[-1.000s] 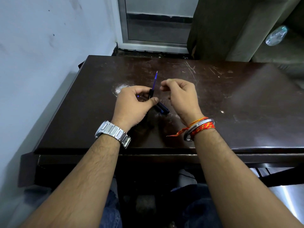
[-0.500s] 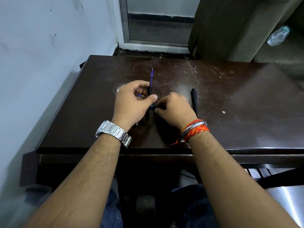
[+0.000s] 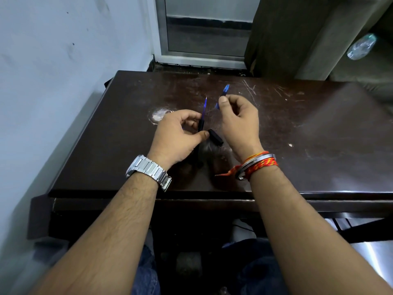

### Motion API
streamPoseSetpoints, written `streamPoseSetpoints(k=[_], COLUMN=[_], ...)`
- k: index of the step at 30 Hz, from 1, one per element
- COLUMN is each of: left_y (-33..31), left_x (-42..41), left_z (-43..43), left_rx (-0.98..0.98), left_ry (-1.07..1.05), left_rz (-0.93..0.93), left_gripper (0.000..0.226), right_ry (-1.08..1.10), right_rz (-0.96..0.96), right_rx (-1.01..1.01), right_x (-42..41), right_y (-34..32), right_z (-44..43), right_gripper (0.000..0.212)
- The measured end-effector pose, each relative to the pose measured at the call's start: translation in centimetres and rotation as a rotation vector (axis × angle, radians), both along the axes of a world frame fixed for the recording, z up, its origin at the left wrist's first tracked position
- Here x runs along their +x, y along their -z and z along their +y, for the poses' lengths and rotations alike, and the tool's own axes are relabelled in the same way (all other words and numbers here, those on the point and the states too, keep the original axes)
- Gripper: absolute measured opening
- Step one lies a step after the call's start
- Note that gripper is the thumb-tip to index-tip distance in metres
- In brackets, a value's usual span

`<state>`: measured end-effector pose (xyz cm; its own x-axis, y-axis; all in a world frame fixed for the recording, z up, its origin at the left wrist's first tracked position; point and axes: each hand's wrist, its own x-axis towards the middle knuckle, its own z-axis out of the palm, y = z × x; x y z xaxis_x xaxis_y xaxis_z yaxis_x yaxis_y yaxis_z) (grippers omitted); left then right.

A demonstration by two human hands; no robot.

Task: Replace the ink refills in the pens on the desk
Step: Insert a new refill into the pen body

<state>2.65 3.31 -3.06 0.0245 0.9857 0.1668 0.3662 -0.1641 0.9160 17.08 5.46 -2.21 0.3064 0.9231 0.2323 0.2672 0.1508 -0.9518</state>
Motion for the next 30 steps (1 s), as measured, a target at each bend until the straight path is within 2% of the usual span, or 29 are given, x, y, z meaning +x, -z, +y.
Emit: streamPoseSetpoints(k=[2,6,13,22,30], left_y=[-0.01,-0.07,-0.12,-0.07,0.04], left_x=[0.01,0.12,0.25,0.10,0.00], left_z=[-0.04,-0.15,-0.36,-0.11,0.05], left_rx=[-0.009,-0.028,-0.002,0.057,0.085], left_ry=[0.025,0.041,0.060,-0.048,-0.106], left_rz=[0.022,0.042,0.073,0.019,0.031], left_gripper=[0.032,0.032,0.033,0.030,0.028], right_ry=[-0.004,-0.024,-0.055,-0.222,-0.287], right_rz=[0.138,0.222,0.213,0.022,0.076], right_rx=[0.038,0.062,0.035,-0.046,-0.095], right_x=[-0.11,-0.07,-0.22,-0.70,-0.93], right_y=[-0.27,-0.47,-0.31,0.10,0.14], right_z=[0.06,0.07,0.30,-0.19,-0.25], right_gripper=[0.013,0.016,0.013,0.016,0.021])
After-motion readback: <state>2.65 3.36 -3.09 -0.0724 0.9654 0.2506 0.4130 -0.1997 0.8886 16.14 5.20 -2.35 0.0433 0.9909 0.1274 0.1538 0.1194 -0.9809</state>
